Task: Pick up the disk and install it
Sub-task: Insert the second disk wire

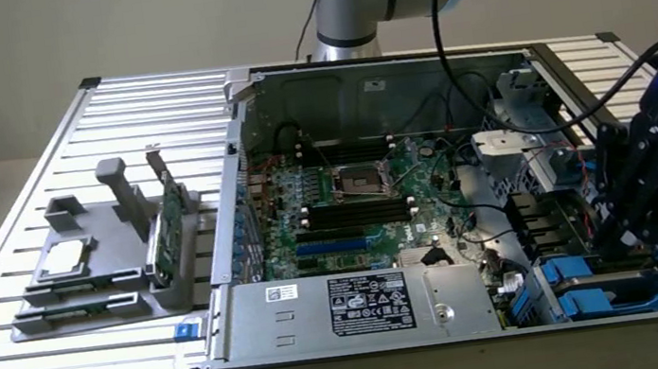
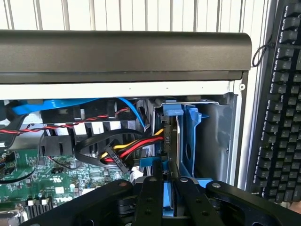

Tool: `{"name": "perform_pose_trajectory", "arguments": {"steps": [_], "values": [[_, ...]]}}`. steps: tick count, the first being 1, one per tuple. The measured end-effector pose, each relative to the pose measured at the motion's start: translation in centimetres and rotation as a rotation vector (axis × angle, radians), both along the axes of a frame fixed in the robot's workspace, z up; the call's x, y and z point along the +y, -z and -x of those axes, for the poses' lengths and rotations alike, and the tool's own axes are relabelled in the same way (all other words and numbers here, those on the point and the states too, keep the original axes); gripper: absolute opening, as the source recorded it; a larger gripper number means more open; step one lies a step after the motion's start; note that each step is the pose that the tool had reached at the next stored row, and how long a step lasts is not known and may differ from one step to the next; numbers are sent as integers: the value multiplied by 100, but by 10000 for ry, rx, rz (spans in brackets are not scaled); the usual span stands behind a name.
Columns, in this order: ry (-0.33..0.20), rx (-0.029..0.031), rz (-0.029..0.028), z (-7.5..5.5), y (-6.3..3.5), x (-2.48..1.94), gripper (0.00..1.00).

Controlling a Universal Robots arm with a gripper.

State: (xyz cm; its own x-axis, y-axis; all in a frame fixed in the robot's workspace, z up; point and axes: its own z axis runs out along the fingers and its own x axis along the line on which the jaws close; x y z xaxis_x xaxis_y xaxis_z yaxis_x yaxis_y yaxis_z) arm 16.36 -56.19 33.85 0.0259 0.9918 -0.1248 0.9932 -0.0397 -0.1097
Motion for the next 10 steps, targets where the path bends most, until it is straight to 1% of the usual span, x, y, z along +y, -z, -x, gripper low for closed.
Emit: {"name": "perform_pose_trajectory", "arguments": {"steps": [3,10], "values": [[0,0,-14,0,0,-9,16],[0,0,-95,0,4,-34,16]]}}
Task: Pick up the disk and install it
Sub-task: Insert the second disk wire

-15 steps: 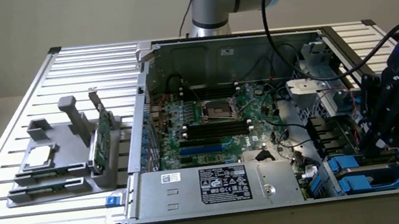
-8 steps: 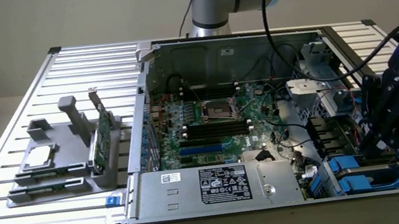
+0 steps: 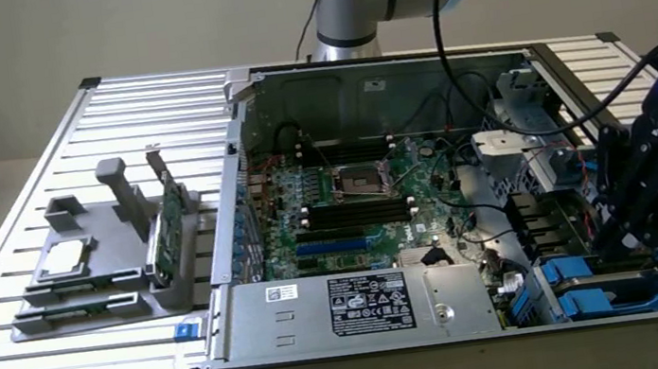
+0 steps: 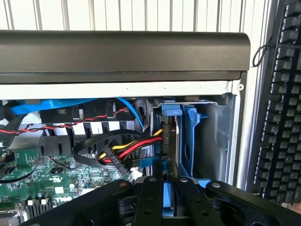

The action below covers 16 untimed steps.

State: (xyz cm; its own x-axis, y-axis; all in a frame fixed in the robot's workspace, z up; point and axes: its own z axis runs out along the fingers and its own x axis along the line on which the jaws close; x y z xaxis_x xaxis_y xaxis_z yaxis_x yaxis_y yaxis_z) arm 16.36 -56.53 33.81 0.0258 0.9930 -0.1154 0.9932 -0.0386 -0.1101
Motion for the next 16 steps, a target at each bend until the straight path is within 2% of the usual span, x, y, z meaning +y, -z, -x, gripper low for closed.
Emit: {"name": "perform_pose_trajectory", "arguments": {"steps": [6,16], "values": [[0,0,-35,0,8,-26,16],[0,0,-41,0,17,-44,16]]}}
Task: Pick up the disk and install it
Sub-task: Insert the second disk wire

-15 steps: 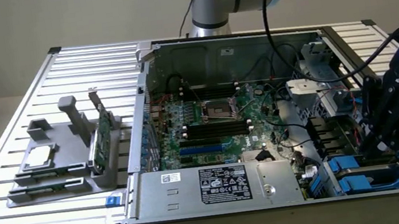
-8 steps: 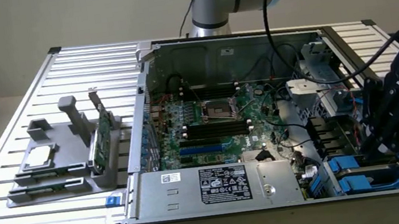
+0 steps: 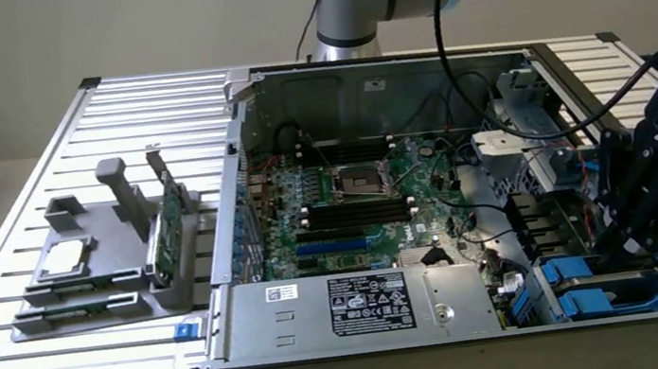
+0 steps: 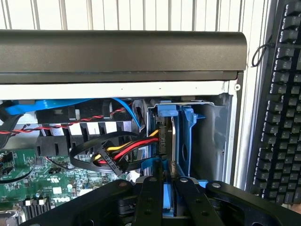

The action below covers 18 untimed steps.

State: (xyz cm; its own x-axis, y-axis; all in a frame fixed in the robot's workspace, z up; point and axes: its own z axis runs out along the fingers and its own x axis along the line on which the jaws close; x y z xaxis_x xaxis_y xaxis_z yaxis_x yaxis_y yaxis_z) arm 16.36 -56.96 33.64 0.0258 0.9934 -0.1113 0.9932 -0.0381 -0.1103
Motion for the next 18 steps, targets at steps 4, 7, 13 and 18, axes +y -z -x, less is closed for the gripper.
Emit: {"name": "perform_pose_trajectory", "arguments": {"steps": [4,7,13,18], "values": [[1,0,-2,0,0,-1,24],[1,-1,1,0,-12,-1,36],[0,0,0,0,-61,0,59],[1,0,-1,12,-93,-1,82]]}}
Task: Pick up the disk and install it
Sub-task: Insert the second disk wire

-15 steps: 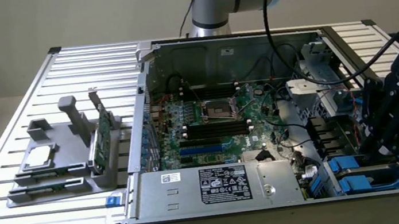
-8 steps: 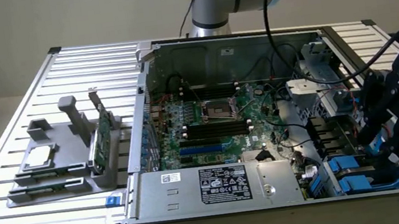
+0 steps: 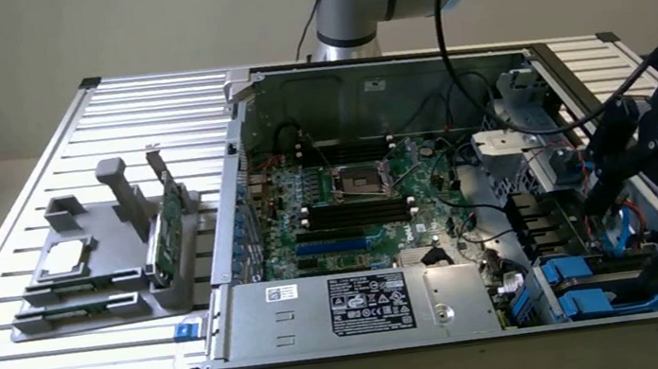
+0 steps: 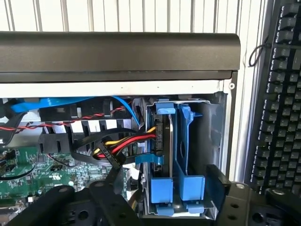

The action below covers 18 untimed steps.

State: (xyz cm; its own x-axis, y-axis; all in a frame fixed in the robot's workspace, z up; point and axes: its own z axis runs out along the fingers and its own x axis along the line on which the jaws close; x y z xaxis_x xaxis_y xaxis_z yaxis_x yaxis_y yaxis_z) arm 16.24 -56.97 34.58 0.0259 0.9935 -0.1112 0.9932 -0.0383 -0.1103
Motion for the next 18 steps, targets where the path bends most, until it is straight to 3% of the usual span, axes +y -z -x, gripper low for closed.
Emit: {"name": "perform_pose_trajectory", "arguments": {"steps": [1,2,12,14,18], "values": [[0,0,0,4,-5,0,82],[0,0,0,10,-10,0,89],[-1,0,1,71,-53,-2,87],[-1,0,2,79,-59,-2,74],[-2,0,0,84,-68,-2,62]]}}
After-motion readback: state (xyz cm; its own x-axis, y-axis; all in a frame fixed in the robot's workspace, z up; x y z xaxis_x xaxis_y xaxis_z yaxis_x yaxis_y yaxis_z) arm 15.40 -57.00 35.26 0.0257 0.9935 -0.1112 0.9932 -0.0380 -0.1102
